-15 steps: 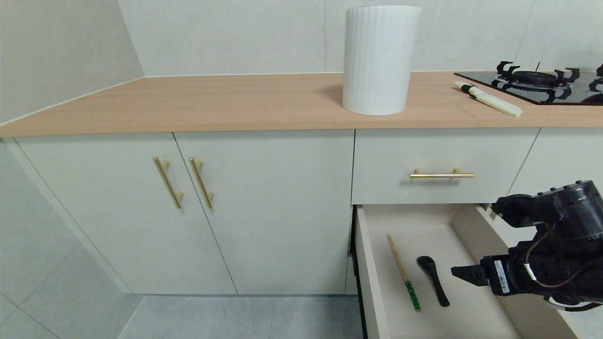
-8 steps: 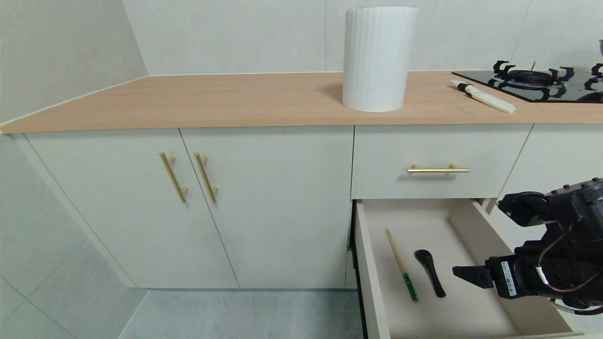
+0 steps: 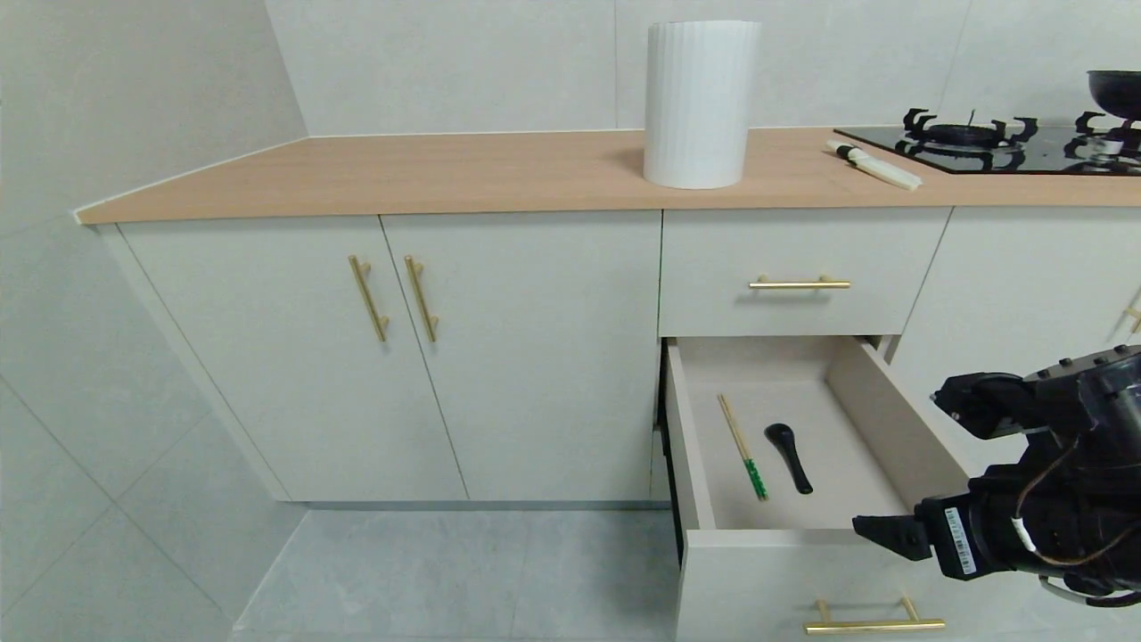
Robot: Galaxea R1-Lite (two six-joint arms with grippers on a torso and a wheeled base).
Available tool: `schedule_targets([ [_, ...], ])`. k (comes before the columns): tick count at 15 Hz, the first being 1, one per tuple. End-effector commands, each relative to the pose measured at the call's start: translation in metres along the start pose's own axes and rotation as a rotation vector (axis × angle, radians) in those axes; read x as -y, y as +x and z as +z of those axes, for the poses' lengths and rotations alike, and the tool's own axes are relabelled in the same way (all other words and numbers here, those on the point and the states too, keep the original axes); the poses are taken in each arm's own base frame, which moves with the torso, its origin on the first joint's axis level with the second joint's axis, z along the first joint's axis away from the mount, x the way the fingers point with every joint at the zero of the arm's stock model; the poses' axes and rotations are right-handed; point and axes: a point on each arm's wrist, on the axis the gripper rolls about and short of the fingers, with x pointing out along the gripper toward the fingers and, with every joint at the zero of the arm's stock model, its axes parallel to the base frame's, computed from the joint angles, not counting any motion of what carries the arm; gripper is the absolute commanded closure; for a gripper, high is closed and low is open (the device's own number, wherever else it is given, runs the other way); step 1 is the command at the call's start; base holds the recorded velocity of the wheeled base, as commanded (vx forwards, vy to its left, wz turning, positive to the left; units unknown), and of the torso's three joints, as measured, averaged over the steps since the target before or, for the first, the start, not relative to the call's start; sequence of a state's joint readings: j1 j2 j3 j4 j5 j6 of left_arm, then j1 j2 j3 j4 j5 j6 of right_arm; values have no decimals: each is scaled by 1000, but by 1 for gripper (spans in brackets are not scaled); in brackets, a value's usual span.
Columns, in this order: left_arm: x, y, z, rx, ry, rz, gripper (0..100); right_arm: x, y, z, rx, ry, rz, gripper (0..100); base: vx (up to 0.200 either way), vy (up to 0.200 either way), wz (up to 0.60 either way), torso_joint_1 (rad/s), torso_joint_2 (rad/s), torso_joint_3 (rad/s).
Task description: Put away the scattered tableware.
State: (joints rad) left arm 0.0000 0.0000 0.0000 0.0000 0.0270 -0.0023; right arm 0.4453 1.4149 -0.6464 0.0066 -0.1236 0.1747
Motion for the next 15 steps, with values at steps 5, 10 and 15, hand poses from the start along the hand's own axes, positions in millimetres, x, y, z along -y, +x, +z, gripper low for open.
schedule_targets([
  [5, 0, 0, 0, 0, -1, 1, 0, -9, 16, -13, -103, -42, 14, 0, 0, 0, 0, 0, 0, 0],
  [10, 0, 0, 0, 0, -1, 1, 0, -23, 38, -32, -234, -114, 33, 0, 0, 0, 0, 0, 0, 0],
  [15, 0, 0, 0, 0, -1, 1, 0, -25, 49, -34, -266, -112, 21, 0, 0, 0, 0, 0, 0, 0],
])
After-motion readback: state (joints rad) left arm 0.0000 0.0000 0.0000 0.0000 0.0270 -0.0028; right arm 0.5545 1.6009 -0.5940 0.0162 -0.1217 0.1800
